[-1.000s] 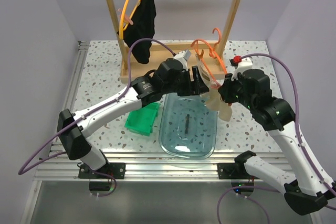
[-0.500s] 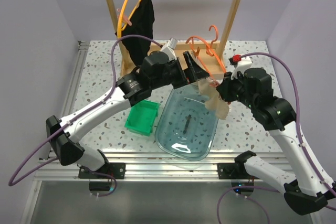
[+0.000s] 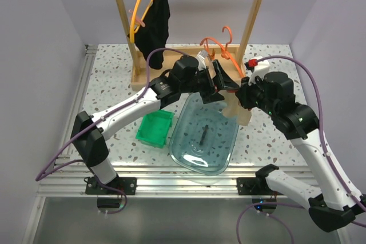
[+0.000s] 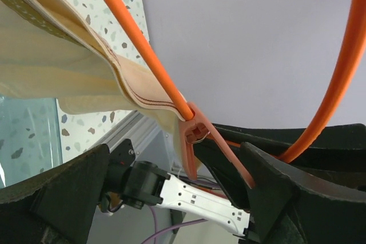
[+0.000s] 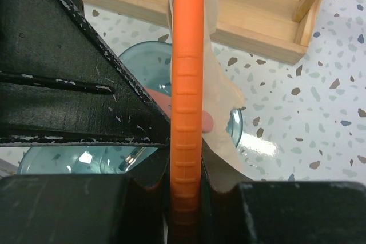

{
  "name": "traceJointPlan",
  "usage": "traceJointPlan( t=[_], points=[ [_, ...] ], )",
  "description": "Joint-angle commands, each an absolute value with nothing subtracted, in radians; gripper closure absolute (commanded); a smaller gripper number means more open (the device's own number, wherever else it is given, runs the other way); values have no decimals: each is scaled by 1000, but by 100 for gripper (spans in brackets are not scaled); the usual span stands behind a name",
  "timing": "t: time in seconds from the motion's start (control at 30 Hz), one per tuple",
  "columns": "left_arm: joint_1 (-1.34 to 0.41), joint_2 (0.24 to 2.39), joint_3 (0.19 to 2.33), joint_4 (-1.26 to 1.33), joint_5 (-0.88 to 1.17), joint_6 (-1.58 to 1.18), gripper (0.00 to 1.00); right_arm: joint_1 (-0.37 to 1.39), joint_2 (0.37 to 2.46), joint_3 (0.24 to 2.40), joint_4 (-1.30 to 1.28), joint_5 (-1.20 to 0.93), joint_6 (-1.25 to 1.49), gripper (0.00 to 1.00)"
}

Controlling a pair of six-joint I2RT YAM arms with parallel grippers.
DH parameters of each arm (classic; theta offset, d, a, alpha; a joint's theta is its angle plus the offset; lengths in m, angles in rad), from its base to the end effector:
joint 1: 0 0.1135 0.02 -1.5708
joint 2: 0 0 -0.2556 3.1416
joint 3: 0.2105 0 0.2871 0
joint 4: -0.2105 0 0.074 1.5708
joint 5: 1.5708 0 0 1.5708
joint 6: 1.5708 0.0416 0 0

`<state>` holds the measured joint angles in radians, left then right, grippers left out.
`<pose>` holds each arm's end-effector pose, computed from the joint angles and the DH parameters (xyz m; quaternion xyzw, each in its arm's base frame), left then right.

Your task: Remove the underwear clipped to the hanger

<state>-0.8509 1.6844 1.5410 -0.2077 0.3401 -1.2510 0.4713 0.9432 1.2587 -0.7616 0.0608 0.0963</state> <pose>0.2808 -0.3413 0.3478 -0.0655 0.8111 -0.5588 0.1600 0.1993 0.0987 0.4147 -0.1417 0.8338 0.1245 0.5188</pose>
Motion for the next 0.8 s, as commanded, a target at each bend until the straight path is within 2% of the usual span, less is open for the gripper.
traceJointPlan(
  t=[0.0, 0.13, 0.3, 0.5, 0.67, 0.77],
  points=[
    [-848, 1677, 1583, -114, 379, -1318, 0, 471, 942, 1287, -661, 57, 60, 100],
    [-842, 1689, 1588, -117, 379, -1333, 0, 471, 936, 1279, -663, 63, 49, 100],
    [-830, 1617, 1601, -152, 230, -1286, 0, 469, 925, 1272, -675, 75, 35, 100],
    [-805, 1655, 1632, -203, 279, -1284, 0, 471, 923, 1267, -678, 81, 31, 100],
    [-805, 1700, 1628, -147, 347, -1299, 19, 471, 930, 1278, -684, 90, 23, 100],
    [-808, 1716, 1647, -155, 365, -1286, 20, 471, 931, 1276, -683, 95, 23, 100]
  ],
)
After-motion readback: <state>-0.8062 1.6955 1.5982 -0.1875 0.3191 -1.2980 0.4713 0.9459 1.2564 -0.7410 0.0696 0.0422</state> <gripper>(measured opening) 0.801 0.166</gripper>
